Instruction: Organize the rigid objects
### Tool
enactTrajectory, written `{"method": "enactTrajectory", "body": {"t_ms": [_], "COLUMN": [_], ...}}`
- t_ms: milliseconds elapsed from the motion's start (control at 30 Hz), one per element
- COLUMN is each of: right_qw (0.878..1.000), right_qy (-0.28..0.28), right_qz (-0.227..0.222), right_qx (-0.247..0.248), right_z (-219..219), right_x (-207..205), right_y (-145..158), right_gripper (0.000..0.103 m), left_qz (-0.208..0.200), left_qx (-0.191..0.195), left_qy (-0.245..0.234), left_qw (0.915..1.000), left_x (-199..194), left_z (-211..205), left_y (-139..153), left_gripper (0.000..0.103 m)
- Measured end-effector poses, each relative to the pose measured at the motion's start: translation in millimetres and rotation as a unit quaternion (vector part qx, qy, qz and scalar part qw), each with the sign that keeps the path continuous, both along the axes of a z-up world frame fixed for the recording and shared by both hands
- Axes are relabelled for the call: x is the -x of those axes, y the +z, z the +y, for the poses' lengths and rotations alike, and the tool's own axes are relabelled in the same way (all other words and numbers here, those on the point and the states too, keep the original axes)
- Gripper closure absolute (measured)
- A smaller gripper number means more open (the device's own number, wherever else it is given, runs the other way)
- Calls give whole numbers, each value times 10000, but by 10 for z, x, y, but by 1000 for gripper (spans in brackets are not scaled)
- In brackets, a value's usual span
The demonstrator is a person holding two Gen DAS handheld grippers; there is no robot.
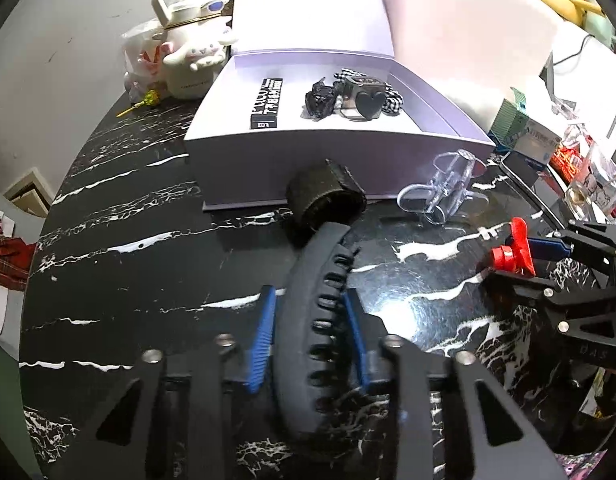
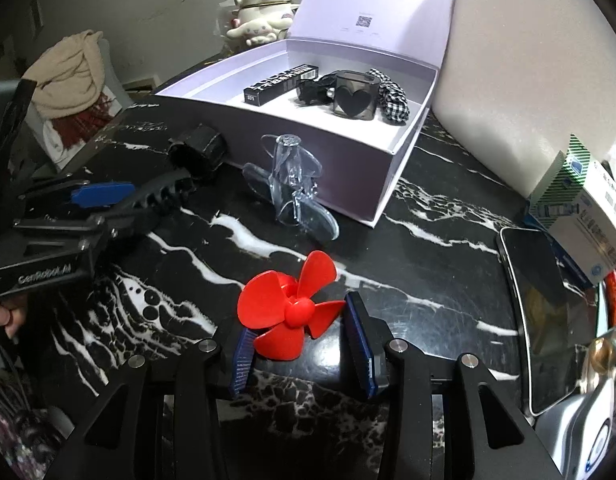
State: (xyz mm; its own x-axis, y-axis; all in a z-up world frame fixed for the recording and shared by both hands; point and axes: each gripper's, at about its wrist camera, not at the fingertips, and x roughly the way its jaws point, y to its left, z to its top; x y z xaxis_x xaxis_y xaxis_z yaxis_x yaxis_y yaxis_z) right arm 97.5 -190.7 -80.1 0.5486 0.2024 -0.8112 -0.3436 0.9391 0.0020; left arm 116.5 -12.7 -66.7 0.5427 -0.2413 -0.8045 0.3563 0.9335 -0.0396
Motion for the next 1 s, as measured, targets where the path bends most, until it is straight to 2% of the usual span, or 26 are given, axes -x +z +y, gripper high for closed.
{"method": "enactTrajectory", "body": {"t_ms": [533, 833, 867, 1000], "right_qw": [10000, 10000, 10000, 9999], "right_qy": [21, 9, 0, 23], "right_qz": [-26, -56, -66, -95], "right_qx": [67, 32, 27, -43], "right_z": [2, 63, 63, 53], "right_x": [357, 307, 301, 305], "right_y": [-4, -20, -22, -14], "right_gripper": [61, 51, 51, 65], "left_qz": [130, 142, 142, 138], "left_qx": [3, 40, 40, 27], "left_qy": [-570, -546, -544, -519], "left_qw": [9983, 9984, 9984, 9986], "left_x": [369, 317, 316, 296], "left_z": [-68, -84, -89, -93], "left_y": [25, 31, 29, 27], "left_gripper": [73, 73, 73, 73]}}
